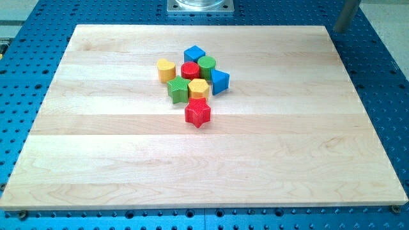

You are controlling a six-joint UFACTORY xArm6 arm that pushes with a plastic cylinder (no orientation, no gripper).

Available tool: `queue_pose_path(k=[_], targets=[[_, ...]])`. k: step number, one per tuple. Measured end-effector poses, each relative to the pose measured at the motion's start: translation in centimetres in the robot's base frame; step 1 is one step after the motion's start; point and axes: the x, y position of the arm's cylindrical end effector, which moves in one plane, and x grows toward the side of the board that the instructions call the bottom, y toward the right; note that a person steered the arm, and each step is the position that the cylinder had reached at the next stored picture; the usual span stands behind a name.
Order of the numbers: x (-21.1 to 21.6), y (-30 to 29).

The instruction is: Move the green circle to the left of the hexagon

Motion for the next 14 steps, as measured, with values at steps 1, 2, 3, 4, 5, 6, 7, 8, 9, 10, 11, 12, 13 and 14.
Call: queue_pose_path(k=[1,2,3,4,5,6,7,8,9,10,11,12,13,14], targets=[[0.0,0.0],[0.0,0.0],[-0.6,-6.5],[-0.8,-18.1],[0.1,-25.1],[0.4,-26.3],[0.9,-32.0],[4.0,-33.9],[4.2,-30.0],[5.2,-26.2],[10.3,-29.0],[13.2,-31.6],[14.5,-32.5],[15.1,-32.8]])
